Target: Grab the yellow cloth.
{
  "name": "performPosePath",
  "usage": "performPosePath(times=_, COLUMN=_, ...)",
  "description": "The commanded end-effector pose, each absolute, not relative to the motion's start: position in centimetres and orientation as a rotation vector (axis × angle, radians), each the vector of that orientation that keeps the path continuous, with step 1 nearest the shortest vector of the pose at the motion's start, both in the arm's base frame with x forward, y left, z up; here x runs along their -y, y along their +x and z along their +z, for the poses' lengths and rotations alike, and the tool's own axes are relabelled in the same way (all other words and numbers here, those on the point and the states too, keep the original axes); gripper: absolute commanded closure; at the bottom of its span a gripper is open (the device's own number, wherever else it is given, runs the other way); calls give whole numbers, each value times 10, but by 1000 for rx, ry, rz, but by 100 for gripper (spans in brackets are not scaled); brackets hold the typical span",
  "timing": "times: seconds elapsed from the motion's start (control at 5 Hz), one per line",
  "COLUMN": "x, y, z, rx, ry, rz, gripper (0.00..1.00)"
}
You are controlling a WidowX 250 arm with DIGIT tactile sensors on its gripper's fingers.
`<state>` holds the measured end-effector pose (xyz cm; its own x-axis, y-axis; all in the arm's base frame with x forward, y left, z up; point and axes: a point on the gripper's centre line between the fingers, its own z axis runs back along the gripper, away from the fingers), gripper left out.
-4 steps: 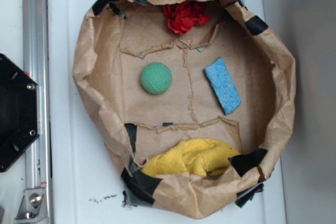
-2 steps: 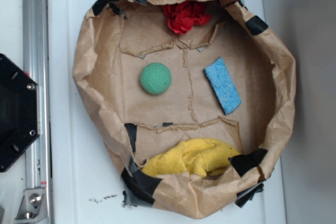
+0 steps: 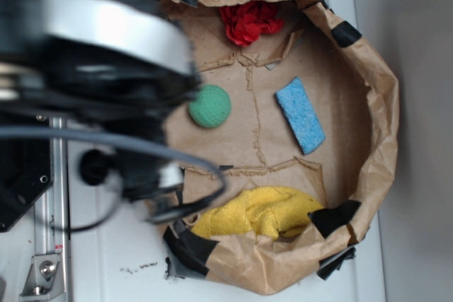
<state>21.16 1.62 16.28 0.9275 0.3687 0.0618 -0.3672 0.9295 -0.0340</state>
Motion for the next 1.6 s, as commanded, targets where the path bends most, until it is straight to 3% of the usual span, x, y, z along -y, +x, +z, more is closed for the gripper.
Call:
performPosePath(times=0.0, x=-16, y=280, z=112, rx=-2, ry=-193, rz=583, gripper=0)
performPosePath(times=0.2, x=8, y=289, z=65, rx=-208, ry=-253, rz=604, gripper=0)
performPosePath(times=0.4, x=32, y=279, z=36, rx=-260, ry=-233, rz=589, gripper=0)
performPosePath(times=0.6, x=62, y=255, z=16, rx=-447, ry=-349, rz=537, gripper=0)
performPosePath(times=1.0, x=78, y=229, z=28, rx=-403, ry=-336, rz=464, gripper=0)
performPosePath(times=1.4, x=53, y=241, z=65, rx=-231, ry=-352, rz=401, gripper=0)
